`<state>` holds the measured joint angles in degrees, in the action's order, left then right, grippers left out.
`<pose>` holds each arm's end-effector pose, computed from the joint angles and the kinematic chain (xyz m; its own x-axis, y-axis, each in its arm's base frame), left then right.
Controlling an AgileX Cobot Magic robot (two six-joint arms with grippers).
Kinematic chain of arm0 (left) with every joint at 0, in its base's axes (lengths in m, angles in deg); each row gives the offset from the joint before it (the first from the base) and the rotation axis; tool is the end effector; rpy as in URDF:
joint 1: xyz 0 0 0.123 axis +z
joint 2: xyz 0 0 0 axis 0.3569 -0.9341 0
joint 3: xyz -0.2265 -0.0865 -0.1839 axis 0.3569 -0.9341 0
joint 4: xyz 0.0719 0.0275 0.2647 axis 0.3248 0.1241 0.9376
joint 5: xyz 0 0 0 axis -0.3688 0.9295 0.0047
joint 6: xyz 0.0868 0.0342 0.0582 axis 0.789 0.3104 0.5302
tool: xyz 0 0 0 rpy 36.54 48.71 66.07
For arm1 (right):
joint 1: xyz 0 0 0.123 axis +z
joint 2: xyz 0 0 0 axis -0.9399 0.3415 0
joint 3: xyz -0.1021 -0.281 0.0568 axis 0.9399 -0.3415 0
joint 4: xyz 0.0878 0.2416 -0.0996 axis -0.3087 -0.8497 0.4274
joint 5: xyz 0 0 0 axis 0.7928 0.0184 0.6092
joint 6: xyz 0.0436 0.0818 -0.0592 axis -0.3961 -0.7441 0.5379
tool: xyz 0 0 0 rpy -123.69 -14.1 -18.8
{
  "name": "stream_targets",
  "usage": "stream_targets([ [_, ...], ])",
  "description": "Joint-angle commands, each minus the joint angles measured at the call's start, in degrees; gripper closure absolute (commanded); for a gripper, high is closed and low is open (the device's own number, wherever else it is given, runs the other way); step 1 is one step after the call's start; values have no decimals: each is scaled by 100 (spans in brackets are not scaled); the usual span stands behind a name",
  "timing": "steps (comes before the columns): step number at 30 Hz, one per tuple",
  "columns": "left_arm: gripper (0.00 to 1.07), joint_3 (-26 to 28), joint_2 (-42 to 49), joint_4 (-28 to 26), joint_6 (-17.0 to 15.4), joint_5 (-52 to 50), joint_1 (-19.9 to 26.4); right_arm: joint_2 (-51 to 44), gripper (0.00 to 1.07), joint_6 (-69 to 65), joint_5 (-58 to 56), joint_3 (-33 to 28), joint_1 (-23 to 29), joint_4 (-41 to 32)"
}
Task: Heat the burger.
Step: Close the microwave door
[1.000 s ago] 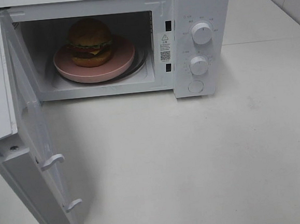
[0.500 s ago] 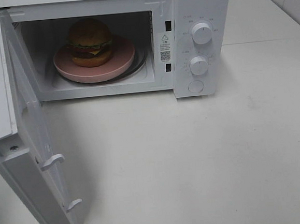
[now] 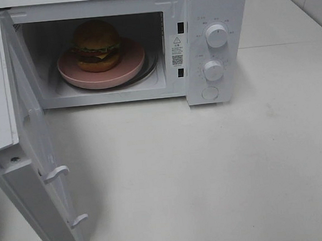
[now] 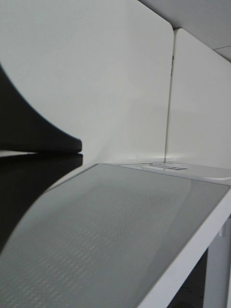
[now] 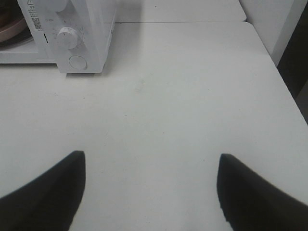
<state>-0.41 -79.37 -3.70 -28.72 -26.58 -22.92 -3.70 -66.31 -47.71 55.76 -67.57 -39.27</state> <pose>0.1511 -0.0063 0.2588 -0.3632 -0.0624 -0.9296 0.0170 0.9971 -0.0735 0.0152 -0.0044 0.2871 -0.3992 0.0549 -0.9152 0.0277 0.9985 0.0478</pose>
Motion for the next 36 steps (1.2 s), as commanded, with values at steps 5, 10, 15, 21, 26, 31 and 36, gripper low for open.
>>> stream_targets([
  [5,107,-584,-527,361,6,-2286,0,-155,32,74,86,-17,-40,0],
  [10,107,-756,-1358,705,-52,-3547,0,-155,32,74,86,-17,-40,0],
  [15,107,-756,-2091,917,-57,-4188,0,-155,32,74,86,-17,-40,0],
  [21,107,-745,-2670,940,-493,-4423,0,-155,32,74,86,-17,-40,0],
  [26,107,-745,-3100,1364,-968,-4916,0,-155,32,74,86,-17,-40,0],
  [31,107,-739,-3701,2389,-1163,-5781,0,-155,32,74,86,-17,-40,0],
  [36,107,-728,-4280,2762,-1341,-6492,0,-155,32,74,86,-17,-40,0],
])
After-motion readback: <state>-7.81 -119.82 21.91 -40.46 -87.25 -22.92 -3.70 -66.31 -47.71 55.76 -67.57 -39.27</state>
